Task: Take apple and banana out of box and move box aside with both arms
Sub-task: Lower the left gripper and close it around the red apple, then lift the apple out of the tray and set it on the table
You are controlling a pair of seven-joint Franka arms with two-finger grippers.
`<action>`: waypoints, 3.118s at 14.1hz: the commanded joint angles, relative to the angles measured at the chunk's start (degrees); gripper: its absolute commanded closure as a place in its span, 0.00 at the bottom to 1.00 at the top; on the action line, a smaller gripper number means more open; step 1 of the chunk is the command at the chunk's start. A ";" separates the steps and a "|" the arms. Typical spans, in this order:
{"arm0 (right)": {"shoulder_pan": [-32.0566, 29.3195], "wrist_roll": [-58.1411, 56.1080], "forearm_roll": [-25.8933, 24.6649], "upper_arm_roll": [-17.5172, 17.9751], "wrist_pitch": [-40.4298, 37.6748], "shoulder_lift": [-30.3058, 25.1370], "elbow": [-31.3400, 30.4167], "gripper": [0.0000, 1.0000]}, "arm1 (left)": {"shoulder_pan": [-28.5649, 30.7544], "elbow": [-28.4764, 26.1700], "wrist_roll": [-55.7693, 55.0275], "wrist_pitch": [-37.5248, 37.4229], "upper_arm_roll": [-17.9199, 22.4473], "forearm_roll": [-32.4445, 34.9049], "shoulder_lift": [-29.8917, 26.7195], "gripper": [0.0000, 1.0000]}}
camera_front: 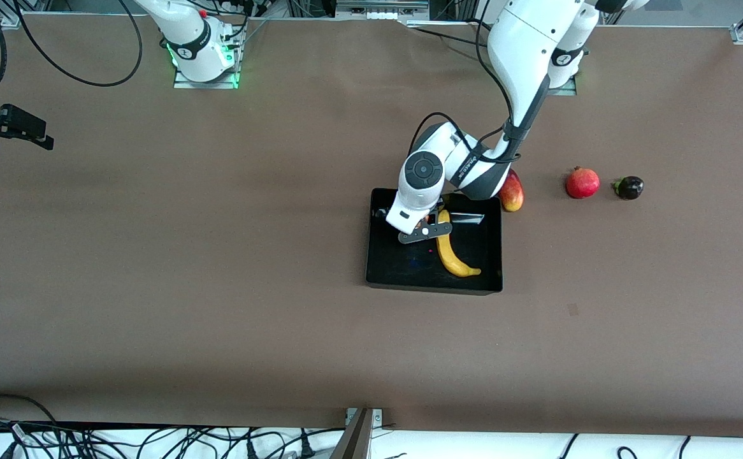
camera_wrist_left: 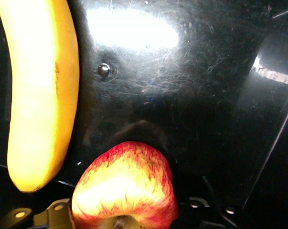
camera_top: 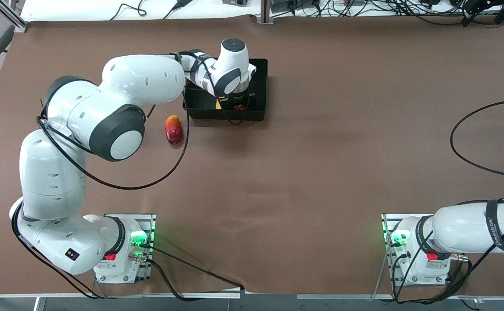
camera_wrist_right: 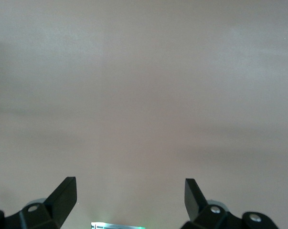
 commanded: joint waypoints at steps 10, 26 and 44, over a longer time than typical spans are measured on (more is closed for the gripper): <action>-0.64 -0.14 1.22 0.25 -1.06 0.50 1.25 0.00 | 20.02 7.27 19.89 -20.53 -0.29 -0.78 -9.71 1.00; -0.64 -0.14 1.22 0.25 -1.06 0.50 1.25 0.00 | 38.16 4.99 48.23 -4.30 0.32 8.19 2.49 1.00; -0.64 -0.14 1.22 0.25 -1.06 0.50 1.25 0.00 | 24.38 9.47 28.13 -23.62 -0.29 6.87 -8.31 0.00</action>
